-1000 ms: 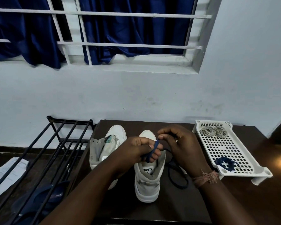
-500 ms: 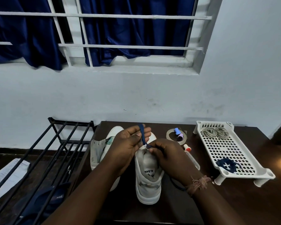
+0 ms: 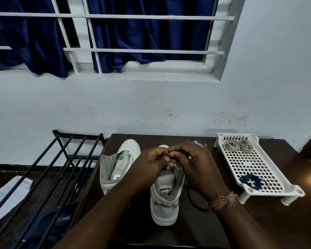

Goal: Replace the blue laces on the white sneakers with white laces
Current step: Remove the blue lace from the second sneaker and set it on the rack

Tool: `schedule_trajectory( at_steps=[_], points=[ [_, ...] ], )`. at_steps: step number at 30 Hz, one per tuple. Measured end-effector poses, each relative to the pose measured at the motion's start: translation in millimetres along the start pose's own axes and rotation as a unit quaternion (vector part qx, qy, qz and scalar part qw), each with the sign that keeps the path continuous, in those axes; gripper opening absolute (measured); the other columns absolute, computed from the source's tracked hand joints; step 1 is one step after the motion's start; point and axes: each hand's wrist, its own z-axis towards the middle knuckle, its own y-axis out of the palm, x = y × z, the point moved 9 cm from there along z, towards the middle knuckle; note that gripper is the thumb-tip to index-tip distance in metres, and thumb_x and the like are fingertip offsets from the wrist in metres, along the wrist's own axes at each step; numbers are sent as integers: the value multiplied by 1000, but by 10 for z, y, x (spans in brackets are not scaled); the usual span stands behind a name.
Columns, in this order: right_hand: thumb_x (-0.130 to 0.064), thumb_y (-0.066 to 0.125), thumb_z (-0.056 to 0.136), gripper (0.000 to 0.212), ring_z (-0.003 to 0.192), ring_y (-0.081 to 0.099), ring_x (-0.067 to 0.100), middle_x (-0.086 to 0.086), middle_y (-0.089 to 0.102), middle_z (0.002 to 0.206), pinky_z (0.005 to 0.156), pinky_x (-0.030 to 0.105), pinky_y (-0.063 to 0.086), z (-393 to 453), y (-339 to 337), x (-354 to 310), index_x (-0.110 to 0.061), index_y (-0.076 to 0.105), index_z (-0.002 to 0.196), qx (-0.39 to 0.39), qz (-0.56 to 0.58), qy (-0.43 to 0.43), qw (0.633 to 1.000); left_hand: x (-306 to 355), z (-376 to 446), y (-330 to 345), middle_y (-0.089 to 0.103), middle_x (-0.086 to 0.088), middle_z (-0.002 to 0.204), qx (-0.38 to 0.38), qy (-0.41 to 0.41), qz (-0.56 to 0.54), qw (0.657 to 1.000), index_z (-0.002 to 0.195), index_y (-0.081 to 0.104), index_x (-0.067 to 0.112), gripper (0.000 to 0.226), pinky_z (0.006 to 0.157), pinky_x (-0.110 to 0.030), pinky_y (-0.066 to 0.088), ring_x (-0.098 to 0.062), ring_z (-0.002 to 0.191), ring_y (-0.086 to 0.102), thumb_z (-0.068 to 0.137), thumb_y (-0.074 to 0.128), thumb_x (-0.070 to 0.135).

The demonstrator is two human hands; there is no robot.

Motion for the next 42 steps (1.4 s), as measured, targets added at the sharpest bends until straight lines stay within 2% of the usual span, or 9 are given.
schedule_trajectory(
  at_steps=[9, 15, 18, 21, 24, 27, 29, 33, 42],
  points=[
    [-6, 67, 91, 14, 89, 69, 6, -11, 74, 88, 80, 20, 52, -46, -42, 299, -17, 77, 91, 33, 116, 135, 983, -85, -57, 138, 64, -3, 79, -85, -67, -120, 987, 109, 69, -6, 29, 70, -22, 48, -11, 70, 55, 95, 58, 17],
    [-6, 67, 92, 17, 79, 66, 3, -12, 73, 82, 73, 17, 48, -87, 132, 293, -19, 78, 90, -23, 84, 112, 990, -36, -11, 49, 65, -8, 85, -25, -101, -390, 915, 112, 68, -5, 28, 71, -23, 57, -15, 73, 62, 96, 51, 11],
    [-14, 62, 91, 13, 80, 64, 10, -6, 70, 83, 75, 34, 51, -96, 304, 199, -19, 74, 88, -71, -4, 51, 996, -75, 20, -59, 73, -16, 111, 36, -79, -438, 895, 124, 63, -5, 31, 82, -27, 61, -20, 93, 73, 102, 45, 7],
    [-18, 63, 90, 12, 84, 63, 11, -7, 71, 89, 77, 36, 52, -149, 405, 116, -19, 74, 93, -90, -57, 9, 994, -117, 54, -194, 69, -21, 125, 102, -51, -408, 906, 130, 57, -7, 32, 91, -29, 59, -24, 112, 70, 104, 39, -2],
    [-14, 64, 91, 10, 83, 61, 10, -8, 67, 87, 75, 33, 51, -137, 337, 12, -19, 72, 92, -70, -78, -28, 994, -142, 53, -293, 73, -8, 120, 140, -43, -233, 962, 128, 62, 7, 30, 97, -33, 56, -19, 112, 70, 106, 42, 4],
    [-9, 63, 91, 13, 84, 61, 14, -5, 67, 86, 78, 29, 47, -43, 178, -56, -17, 73, 94, -33, -82, -53, 995, -41, 26, -267, 77, -1, 108, 121, 1, -4, 993, 106, 72, 25, 28, 99, -37, 53, -13, 105, 71, 104, 47, 12],
    [-9, 62, 90, 15, 86, 63, 16, -3, 69, 88, 80, 27, 47, -4, 96, -100, -15, 74, 96, -14, -84, -66, 994, -14, 16, -151, 75, -11, 97, 76, 13, 49, 996, 100, 73, 12, 28, 90, -33, 53, -13, 92, 69, 104, 46, 8],
    [-6, 64, 87, 16, 90, 64, 9, -6, 71, 92, 83, 26, 49, 21, -55, -88, -15, 76, 95, 28, -58, -46, 997, -72, 1, 47, 73, -13, 90, 1, -33, -7, 999, 106, 69, -7, 28, 80, -27, 55, -17, 83, 67, 105, 42, 1],
    [-6, 67, 90, 17, 89, 66, 1, -13, 73, 89, 80, 16, 48, -38, -120, 262, -19, 77, 92, 47, 26, 85, 995, 10, -25, 125, 69, -15, 93, -67, -49, -249, 965, 121, 63, -13, 34, 77, -25, 55, -18, 81, 65, 99, 49, 10]
  ],
)
